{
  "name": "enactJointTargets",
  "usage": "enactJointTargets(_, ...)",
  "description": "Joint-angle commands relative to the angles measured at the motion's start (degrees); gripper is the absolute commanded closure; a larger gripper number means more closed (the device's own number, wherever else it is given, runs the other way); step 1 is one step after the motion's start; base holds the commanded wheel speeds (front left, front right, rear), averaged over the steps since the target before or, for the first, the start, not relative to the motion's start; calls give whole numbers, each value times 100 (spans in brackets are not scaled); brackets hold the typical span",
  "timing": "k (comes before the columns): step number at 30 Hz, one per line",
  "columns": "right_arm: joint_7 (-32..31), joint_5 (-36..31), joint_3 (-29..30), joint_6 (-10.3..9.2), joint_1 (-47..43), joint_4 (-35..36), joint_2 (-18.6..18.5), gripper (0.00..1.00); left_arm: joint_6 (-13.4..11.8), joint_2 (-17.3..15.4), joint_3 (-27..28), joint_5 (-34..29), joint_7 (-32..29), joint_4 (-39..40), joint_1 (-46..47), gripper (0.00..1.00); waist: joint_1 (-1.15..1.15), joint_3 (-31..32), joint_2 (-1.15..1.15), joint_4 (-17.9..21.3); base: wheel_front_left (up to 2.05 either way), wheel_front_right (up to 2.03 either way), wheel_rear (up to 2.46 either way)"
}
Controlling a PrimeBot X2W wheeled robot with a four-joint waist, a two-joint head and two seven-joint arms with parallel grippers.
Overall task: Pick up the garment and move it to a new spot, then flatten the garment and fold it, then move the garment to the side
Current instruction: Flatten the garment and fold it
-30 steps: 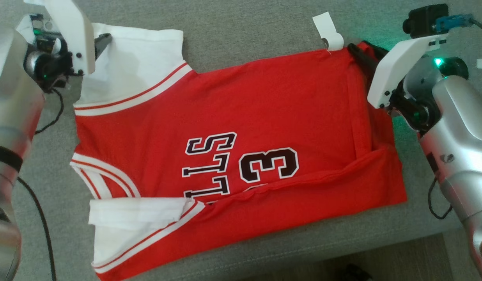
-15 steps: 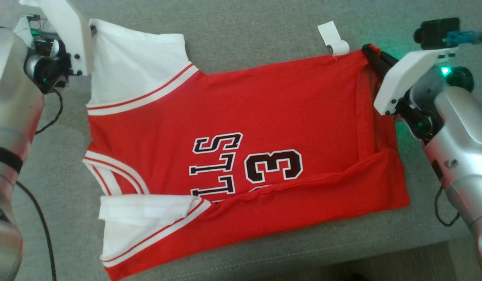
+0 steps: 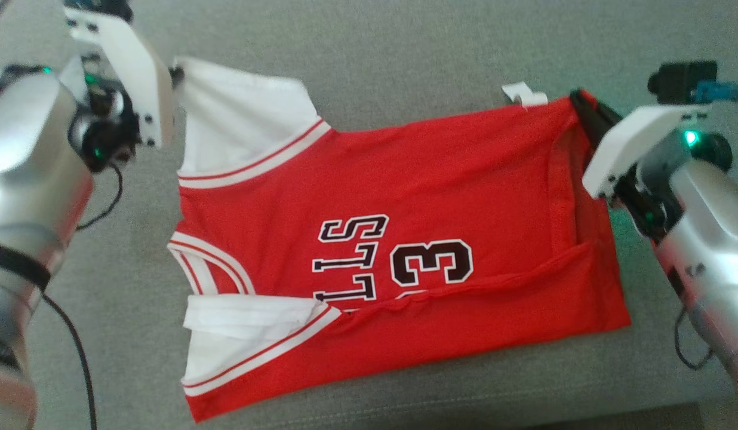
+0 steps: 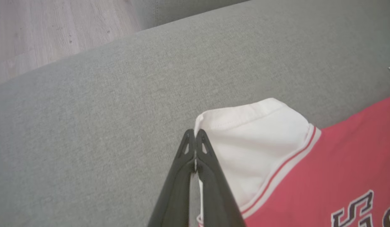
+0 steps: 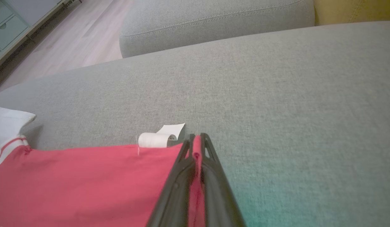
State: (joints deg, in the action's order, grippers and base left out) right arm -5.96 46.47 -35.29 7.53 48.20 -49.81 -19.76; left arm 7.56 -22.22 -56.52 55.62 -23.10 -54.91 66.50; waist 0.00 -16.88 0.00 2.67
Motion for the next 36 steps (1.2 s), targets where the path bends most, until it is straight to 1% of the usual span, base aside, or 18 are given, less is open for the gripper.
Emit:
enactJointTargets(1, 68, 60, -71, -4, -152, 100, -130, 100, -8, -366, 112, 25, 3, 175, 188, 100, 0, 169, 0, -87, 0, 0, 0)
enactJointTargets(4, 72, 178, -188, -4, -330, 91, -237, 100, -8, -576, -71, 208, -127, 580, -26, 100, 0, 386, 0, -158, 0, 0, 0)
enactJointTargets(14, 7, 440, -578, -4, -759, 110, -536, 100, -8, -1603, -595, 868, -841, 2210, -664, 100, 0, 927, 0, -358, 0, 0, 0)
enactJointTargets(18, -61, 516, -745, -4, -856, 202, -684, 100, -8, -1906, -731, 1135, -1217, 2806, -891, 100, 0, 1072, 0, -417, 0, 0, 0)
enactJointTargets(23, -293, 616, -1012, -4, -970, 343, -887, 100, -10, -2178, -921, 1401, -1721, 3419, -1192, 100, 0, 1196, 0, -444, 0, 0, 0)
enactJointTargets(27, -487, 676, -1225, -4, -1023, 491, -1013, 100, -108, -2351, -1031, 1634, -2083, 3814, -1423, 100, 0, 1230, 0, -421, 0, 0, 0)
enactJointTargets(31, -683, 746, -1423, -4, -1048, 592, -1105, 100, -207, -2479, -1119, 1767, -2262, 4131, -1625, 100, 0, 1219, 0, -389, 0, 0, 0)
enactJointTargets(36, -912, 871, -1598, -4, -1093, 691, -1190, 100, -321, -2553, -1181, 1847, -2270, 4326, -1858, 100, 0, 1194, 0, -357, 0, 0, 0)
